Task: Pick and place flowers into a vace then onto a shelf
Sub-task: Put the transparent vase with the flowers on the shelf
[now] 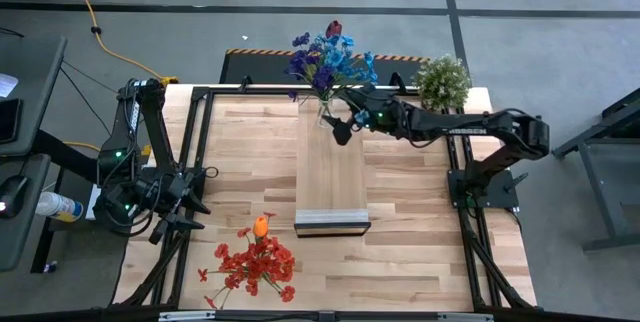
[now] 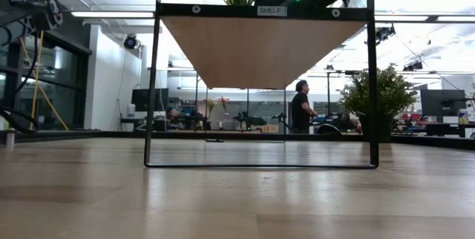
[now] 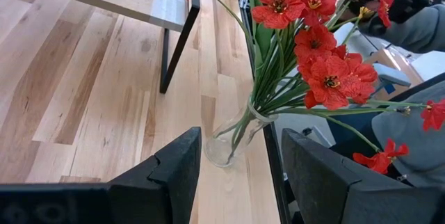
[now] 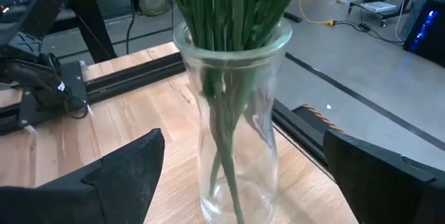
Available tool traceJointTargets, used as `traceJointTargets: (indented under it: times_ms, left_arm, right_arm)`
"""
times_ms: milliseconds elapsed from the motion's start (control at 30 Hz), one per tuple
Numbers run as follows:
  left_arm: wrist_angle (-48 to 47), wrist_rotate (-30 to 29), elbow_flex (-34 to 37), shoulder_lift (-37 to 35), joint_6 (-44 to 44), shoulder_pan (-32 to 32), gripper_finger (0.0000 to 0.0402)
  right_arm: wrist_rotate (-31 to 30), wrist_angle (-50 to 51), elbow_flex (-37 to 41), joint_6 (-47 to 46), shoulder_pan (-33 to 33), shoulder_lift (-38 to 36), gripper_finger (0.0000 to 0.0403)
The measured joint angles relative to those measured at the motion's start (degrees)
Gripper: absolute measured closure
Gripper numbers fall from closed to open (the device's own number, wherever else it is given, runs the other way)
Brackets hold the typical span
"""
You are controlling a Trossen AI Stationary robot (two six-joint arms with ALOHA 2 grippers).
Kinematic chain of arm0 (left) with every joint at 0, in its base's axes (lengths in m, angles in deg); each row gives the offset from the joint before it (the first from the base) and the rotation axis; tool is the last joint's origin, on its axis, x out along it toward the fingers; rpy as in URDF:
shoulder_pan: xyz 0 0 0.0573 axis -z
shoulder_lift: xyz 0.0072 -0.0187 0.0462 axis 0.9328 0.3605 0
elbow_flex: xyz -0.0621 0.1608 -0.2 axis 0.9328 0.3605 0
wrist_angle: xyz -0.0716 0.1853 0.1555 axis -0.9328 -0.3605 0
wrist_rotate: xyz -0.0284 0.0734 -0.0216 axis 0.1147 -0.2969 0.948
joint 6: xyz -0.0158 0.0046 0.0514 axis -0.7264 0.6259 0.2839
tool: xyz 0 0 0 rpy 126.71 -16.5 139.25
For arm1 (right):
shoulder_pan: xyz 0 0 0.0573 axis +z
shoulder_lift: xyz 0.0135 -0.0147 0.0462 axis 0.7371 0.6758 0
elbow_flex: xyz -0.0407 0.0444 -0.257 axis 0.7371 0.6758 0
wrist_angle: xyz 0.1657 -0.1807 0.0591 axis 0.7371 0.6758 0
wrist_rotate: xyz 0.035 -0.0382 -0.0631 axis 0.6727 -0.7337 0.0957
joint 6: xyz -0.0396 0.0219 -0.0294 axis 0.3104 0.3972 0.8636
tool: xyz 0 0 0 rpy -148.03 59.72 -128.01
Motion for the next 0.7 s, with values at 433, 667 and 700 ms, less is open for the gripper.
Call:
traceJointTargets:
  times_ms: [433, 667, 700]
  left_arm:
    - [-0.02, 0.02, -0.01, 0.02, 0.00, 0.01, 0.0169]
    - [0.00, 0.00, -0.01, 0.02, -0.01, 0.01, 0.0169]
    - [0.00, 0.00, -0.02, 0.00, -0.01, 0.01, 0.0169]
  right_arm:
    - [0.09, 4.78, 0.00, -0.30, 0.00, -3.96, 0.0022]
    - [0.41, 7.43, 0.00, -0.32, 0.79, -6.28, 0.0022]
    - [0.41, 7.99, 0.02, -0.32, 1.03, -6.65, 0.0022]
